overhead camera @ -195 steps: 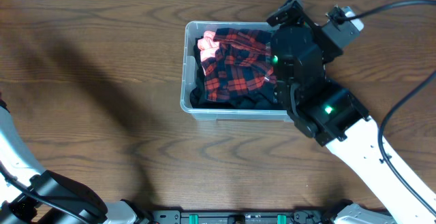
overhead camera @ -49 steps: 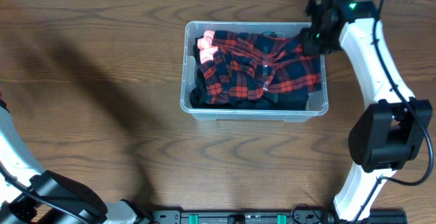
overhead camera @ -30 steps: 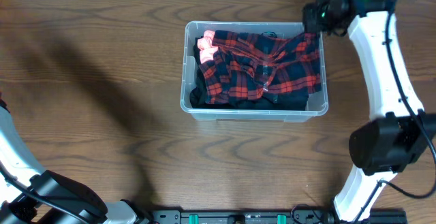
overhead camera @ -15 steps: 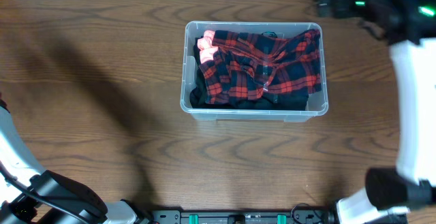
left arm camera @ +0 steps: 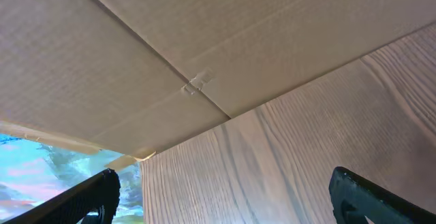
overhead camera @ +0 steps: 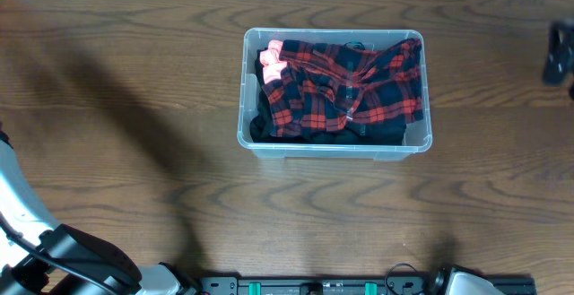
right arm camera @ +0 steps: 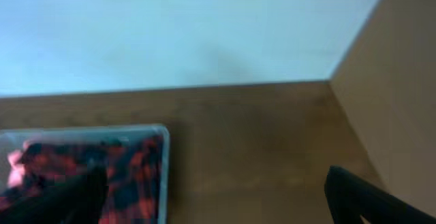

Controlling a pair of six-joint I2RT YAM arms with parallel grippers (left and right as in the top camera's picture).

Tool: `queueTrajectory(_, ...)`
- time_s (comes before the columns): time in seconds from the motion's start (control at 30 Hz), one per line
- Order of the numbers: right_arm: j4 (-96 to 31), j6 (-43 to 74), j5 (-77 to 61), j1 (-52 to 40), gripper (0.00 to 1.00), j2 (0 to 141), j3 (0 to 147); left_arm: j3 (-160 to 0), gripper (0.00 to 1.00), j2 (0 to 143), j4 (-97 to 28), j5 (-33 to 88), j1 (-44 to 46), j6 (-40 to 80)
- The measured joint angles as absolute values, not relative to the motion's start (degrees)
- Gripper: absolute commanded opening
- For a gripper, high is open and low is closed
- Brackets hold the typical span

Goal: Pack container

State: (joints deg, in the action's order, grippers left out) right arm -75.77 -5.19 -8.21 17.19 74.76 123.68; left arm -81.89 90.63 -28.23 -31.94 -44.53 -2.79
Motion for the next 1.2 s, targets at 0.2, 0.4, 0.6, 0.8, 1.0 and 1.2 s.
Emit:
queueTrajectory(0.2, -82.76, -9.13, -8.38, 17.67, 0.99, 69.78, 123.68, -81.89, 0.98, 90.63, -28.23, -31.94, -44.53, -2.79)
queueTrajectory(0.4, -88.18, -10.04, -8.43, 17.67, 0.99, 66.04, 123.72, -81.89, 0.98, 90.63, -28.23, -31.94, -44.53, -2.79)
queueTrajectory(0.6, -96.42, -10.39, -9.17, 17.67, 0.99, 65.19, 123.74, -81.89, 0.98, 90.63, -28.23, -31.94, -44.53, -2.79)
queueTrajectory(0.8, -96.88, -10.33, -12.38, 17.67, 0.99, 65.19, 123.74, -81.89, 0.98, 90.63, -28.23, -31.94, -44.53, -2.79)
queueTrajectory(1.0, -94.39, -9.21, -16.84, 17.67, 0.99, 65.19, 123.74, -81.89, 0.98, 90.65, -28.23, -31.94, -44.53, -2.79)
queueTrajectory(1.2, -89.67, -8.34, -19.4, 17.67, 0.99, 65.21, 123.74, -81.89, 0.98, 90.65, -28.23, -31.94, -44.53, -2.79)
